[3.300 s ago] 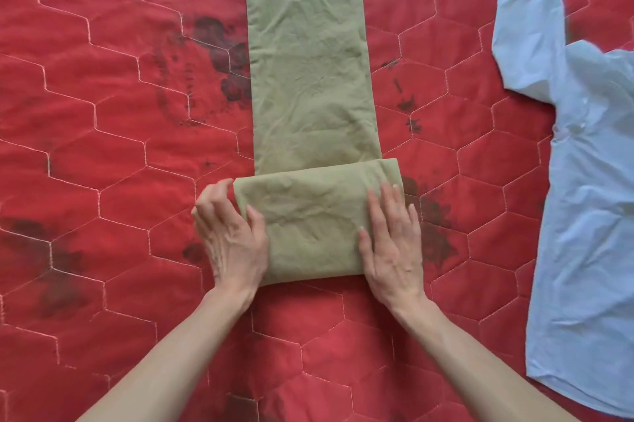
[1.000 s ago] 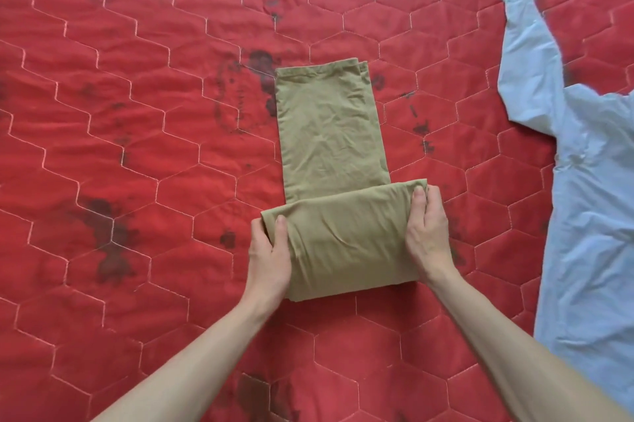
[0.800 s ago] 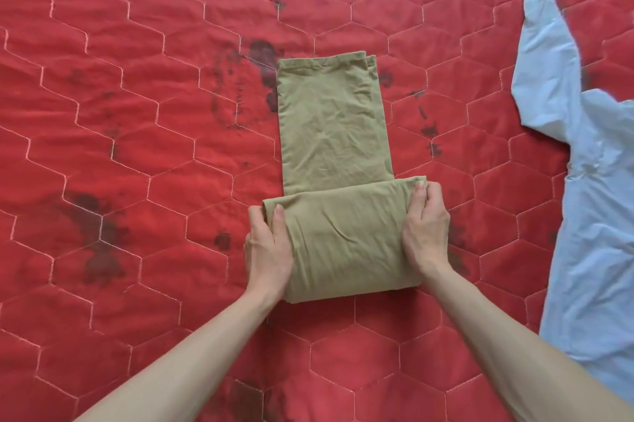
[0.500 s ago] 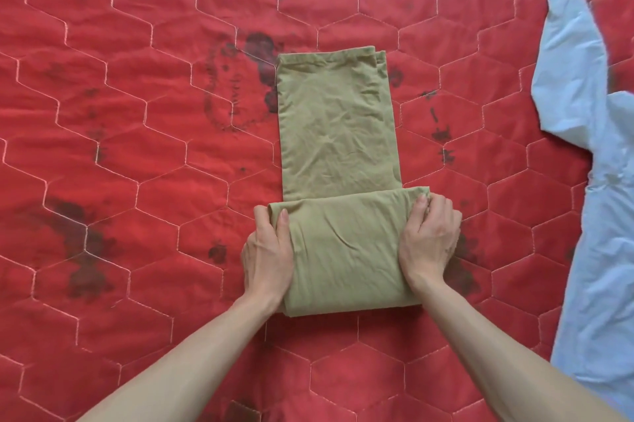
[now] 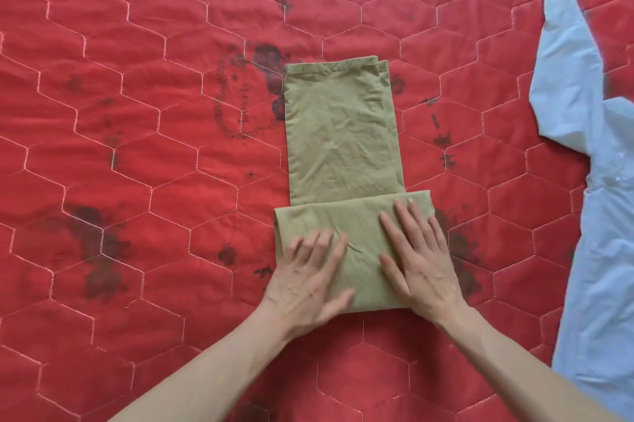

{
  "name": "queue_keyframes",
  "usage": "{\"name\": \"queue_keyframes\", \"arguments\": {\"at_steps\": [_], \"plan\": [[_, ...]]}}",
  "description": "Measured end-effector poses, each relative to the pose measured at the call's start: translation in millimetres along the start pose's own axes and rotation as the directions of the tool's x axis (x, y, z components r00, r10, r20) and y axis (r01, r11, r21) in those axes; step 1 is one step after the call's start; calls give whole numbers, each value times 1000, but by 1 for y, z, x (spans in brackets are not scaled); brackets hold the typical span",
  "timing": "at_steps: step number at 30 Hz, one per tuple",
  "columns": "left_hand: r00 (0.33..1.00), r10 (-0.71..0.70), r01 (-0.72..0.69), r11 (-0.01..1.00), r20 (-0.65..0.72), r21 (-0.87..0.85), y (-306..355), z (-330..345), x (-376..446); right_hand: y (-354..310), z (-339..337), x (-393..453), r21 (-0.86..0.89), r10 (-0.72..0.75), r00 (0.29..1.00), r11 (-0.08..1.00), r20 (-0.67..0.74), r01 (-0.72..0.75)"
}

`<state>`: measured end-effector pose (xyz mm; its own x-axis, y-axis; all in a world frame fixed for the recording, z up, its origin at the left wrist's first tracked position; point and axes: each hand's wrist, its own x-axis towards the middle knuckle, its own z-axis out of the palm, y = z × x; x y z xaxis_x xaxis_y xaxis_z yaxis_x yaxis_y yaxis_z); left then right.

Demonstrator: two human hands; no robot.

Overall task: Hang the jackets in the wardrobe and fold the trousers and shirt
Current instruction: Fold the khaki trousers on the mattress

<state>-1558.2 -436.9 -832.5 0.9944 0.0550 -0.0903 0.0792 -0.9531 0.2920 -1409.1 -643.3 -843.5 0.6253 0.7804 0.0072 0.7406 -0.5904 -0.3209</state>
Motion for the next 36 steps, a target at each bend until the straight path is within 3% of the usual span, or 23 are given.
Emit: {"name": "queue_keyframes", "arguments": {"at_steps": [6,9,12,17,22,25,29,33,36], "plan": [[961,-59,27,992,271,120,25,0,-17,4,-12,-49,3,-144,960,989,242,148],[943,-123,66,980,309,188,34,0,-13,5,-21,-51,-50,-165,944,981,285,187],[924,-167,110,978,343,178,42,-3,-8,-7,-26,-49,-106,-97,950,985,296,134],[918,-180,140,981,353,136,43,-26,-6,-25,-33,-42,-61,-32,982,997,186,44],[956,-121,179,962,266,-205,20,-68,1,-21,-56,-43,-31,-72,996,997,44,74],[946,-138,231,921,293,-313,5,-88,-5,-16,-71,-52,18,-125,992,992,-17,126],[910,-240,387,786,339,-482,-9,-102,-22,-20,-85,-67,260,-83,991,960,-105,108],[864,-308,502,465,398,-730,-19,-103,-39,-31,-103,-69,506,121,993,857,-14,-97],[829,-429,505,301,358,-809,-23,-104,-40,-41,-109,-54,684,258,966,703,9,-194]]}}
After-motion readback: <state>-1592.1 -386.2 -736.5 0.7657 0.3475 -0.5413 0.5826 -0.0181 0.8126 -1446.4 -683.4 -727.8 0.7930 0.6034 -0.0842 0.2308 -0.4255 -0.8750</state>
